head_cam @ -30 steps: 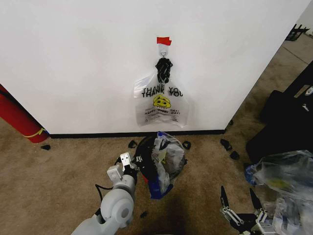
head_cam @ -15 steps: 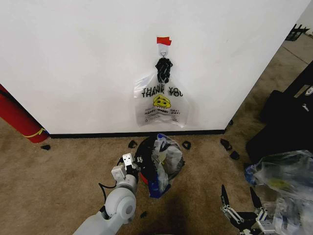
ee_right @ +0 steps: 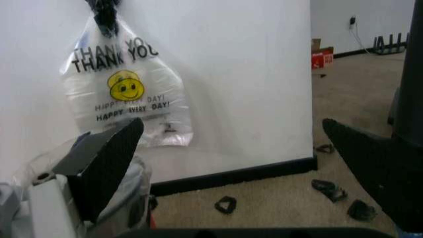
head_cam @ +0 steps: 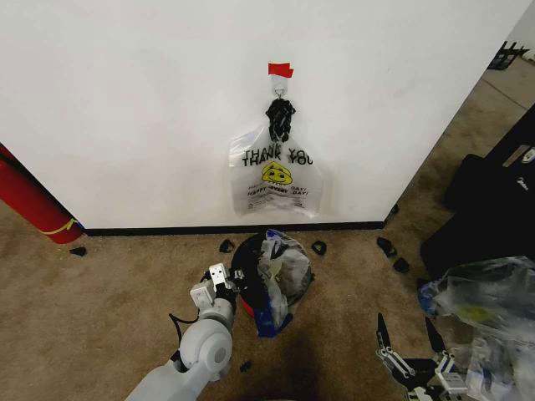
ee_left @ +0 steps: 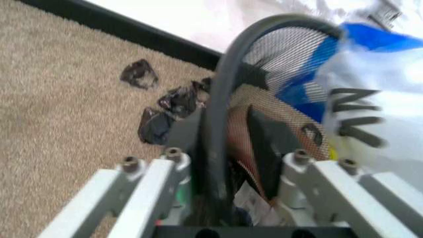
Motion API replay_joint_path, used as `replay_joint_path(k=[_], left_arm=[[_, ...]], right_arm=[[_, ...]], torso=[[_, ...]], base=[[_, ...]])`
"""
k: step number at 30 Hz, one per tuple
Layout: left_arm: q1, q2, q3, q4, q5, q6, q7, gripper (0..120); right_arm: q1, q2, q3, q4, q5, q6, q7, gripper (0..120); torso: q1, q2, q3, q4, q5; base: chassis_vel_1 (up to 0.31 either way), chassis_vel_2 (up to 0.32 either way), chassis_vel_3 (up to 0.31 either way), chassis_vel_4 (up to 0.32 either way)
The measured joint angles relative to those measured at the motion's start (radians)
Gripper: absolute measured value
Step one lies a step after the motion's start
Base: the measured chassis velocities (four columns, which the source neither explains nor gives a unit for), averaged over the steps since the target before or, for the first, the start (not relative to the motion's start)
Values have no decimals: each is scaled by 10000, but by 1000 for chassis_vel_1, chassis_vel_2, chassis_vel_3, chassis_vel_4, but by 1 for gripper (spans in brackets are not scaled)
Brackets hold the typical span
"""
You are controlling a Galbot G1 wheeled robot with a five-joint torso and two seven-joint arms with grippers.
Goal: Pick up the garbage bag from the wall and place it over the trash bin.
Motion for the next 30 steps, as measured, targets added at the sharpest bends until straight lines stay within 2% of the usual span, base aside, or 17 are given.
replay_joint_path(k=[2, 7, 9, 11, 15, 16, 19, 21, 23, 25, 30], left_arm=[[16, 76, -46, -89, -17, 18, 47, 38], [87, 398, -542, -584, -615, 185, 441, 59], [147, 530, -676, -763, -685, 194, 544, 63], [301, 794, -835, -1110, -705, 195, 662, 71], [749, 1284, -1007, -1865, -139, 70, 1073, 88], [749, 1284, -1007, -1865, -139, 70, 1073, 88], [1117, 1719, -1030, -2478, 728, 24, 1582, 98], [1278, 2100, -989, -2759, 1489, 5, 2049, 100], [1303, 2232, -955, -2808, 1732, -4, 2187, 100], [1311, 2628, -830, -2884, 2247, -19, 2461, 100], [929, 3275, -591, -3138, 2504, 112, 2780, 100]], right_arm=[[9, -17, -1, -9, 2, 0, 6, 100], [32, -169, -11, 115, 53, -187, 253, 100], [42, -238, -4, 212, 78, -320, 346, 100], [81, -395, 6, 429, 176, -623, 505, 100], [342, -703, 16, 743, 192, -1287, 820, 100], [342, -703, 16, 743, 192, -1287, 820, 100], [715, -986, -14, 958, 67, -2068, 1193, 100], [1041, -1167, -56, 1059, -76, -2707, 1486, 100], [1212, -1224, -72, 1064, -203, -2940, 1634, 100], [1679, -1382, -149, 1083, -451, -3627, 2056, 100], [2611, -2119, -619, 1565, -116, -5377, 2799, 100]], torso=[[0, 0, 0, 1, 2], [0, 0, 0, 0, 3], [0, 0, 0, 0, 0], [0, 0, 0, 3, 2], [0, 0, 0, 2, 1], [0, 0, 0, 2, 1], [0, 0, 0, 3, 2], [0, 0, 0, 3, 3], [0, 0, 0, 3, 2], [0, -1, 0, 2, 3], [0, 0, 0, 1, 1]], base=[[0, 0, 0, 0], [0, 0, 0, 0], [0, 0, 0, 0], [0, 0, 0, 0], [0, 0, 0, 0], [0, 0, 0, 0], [0, 0, 0, 0], [0, 0, 0, 0], [0, 0, 0, 0], [0, 0, 0, 0], [0, 0, 0, 0]])
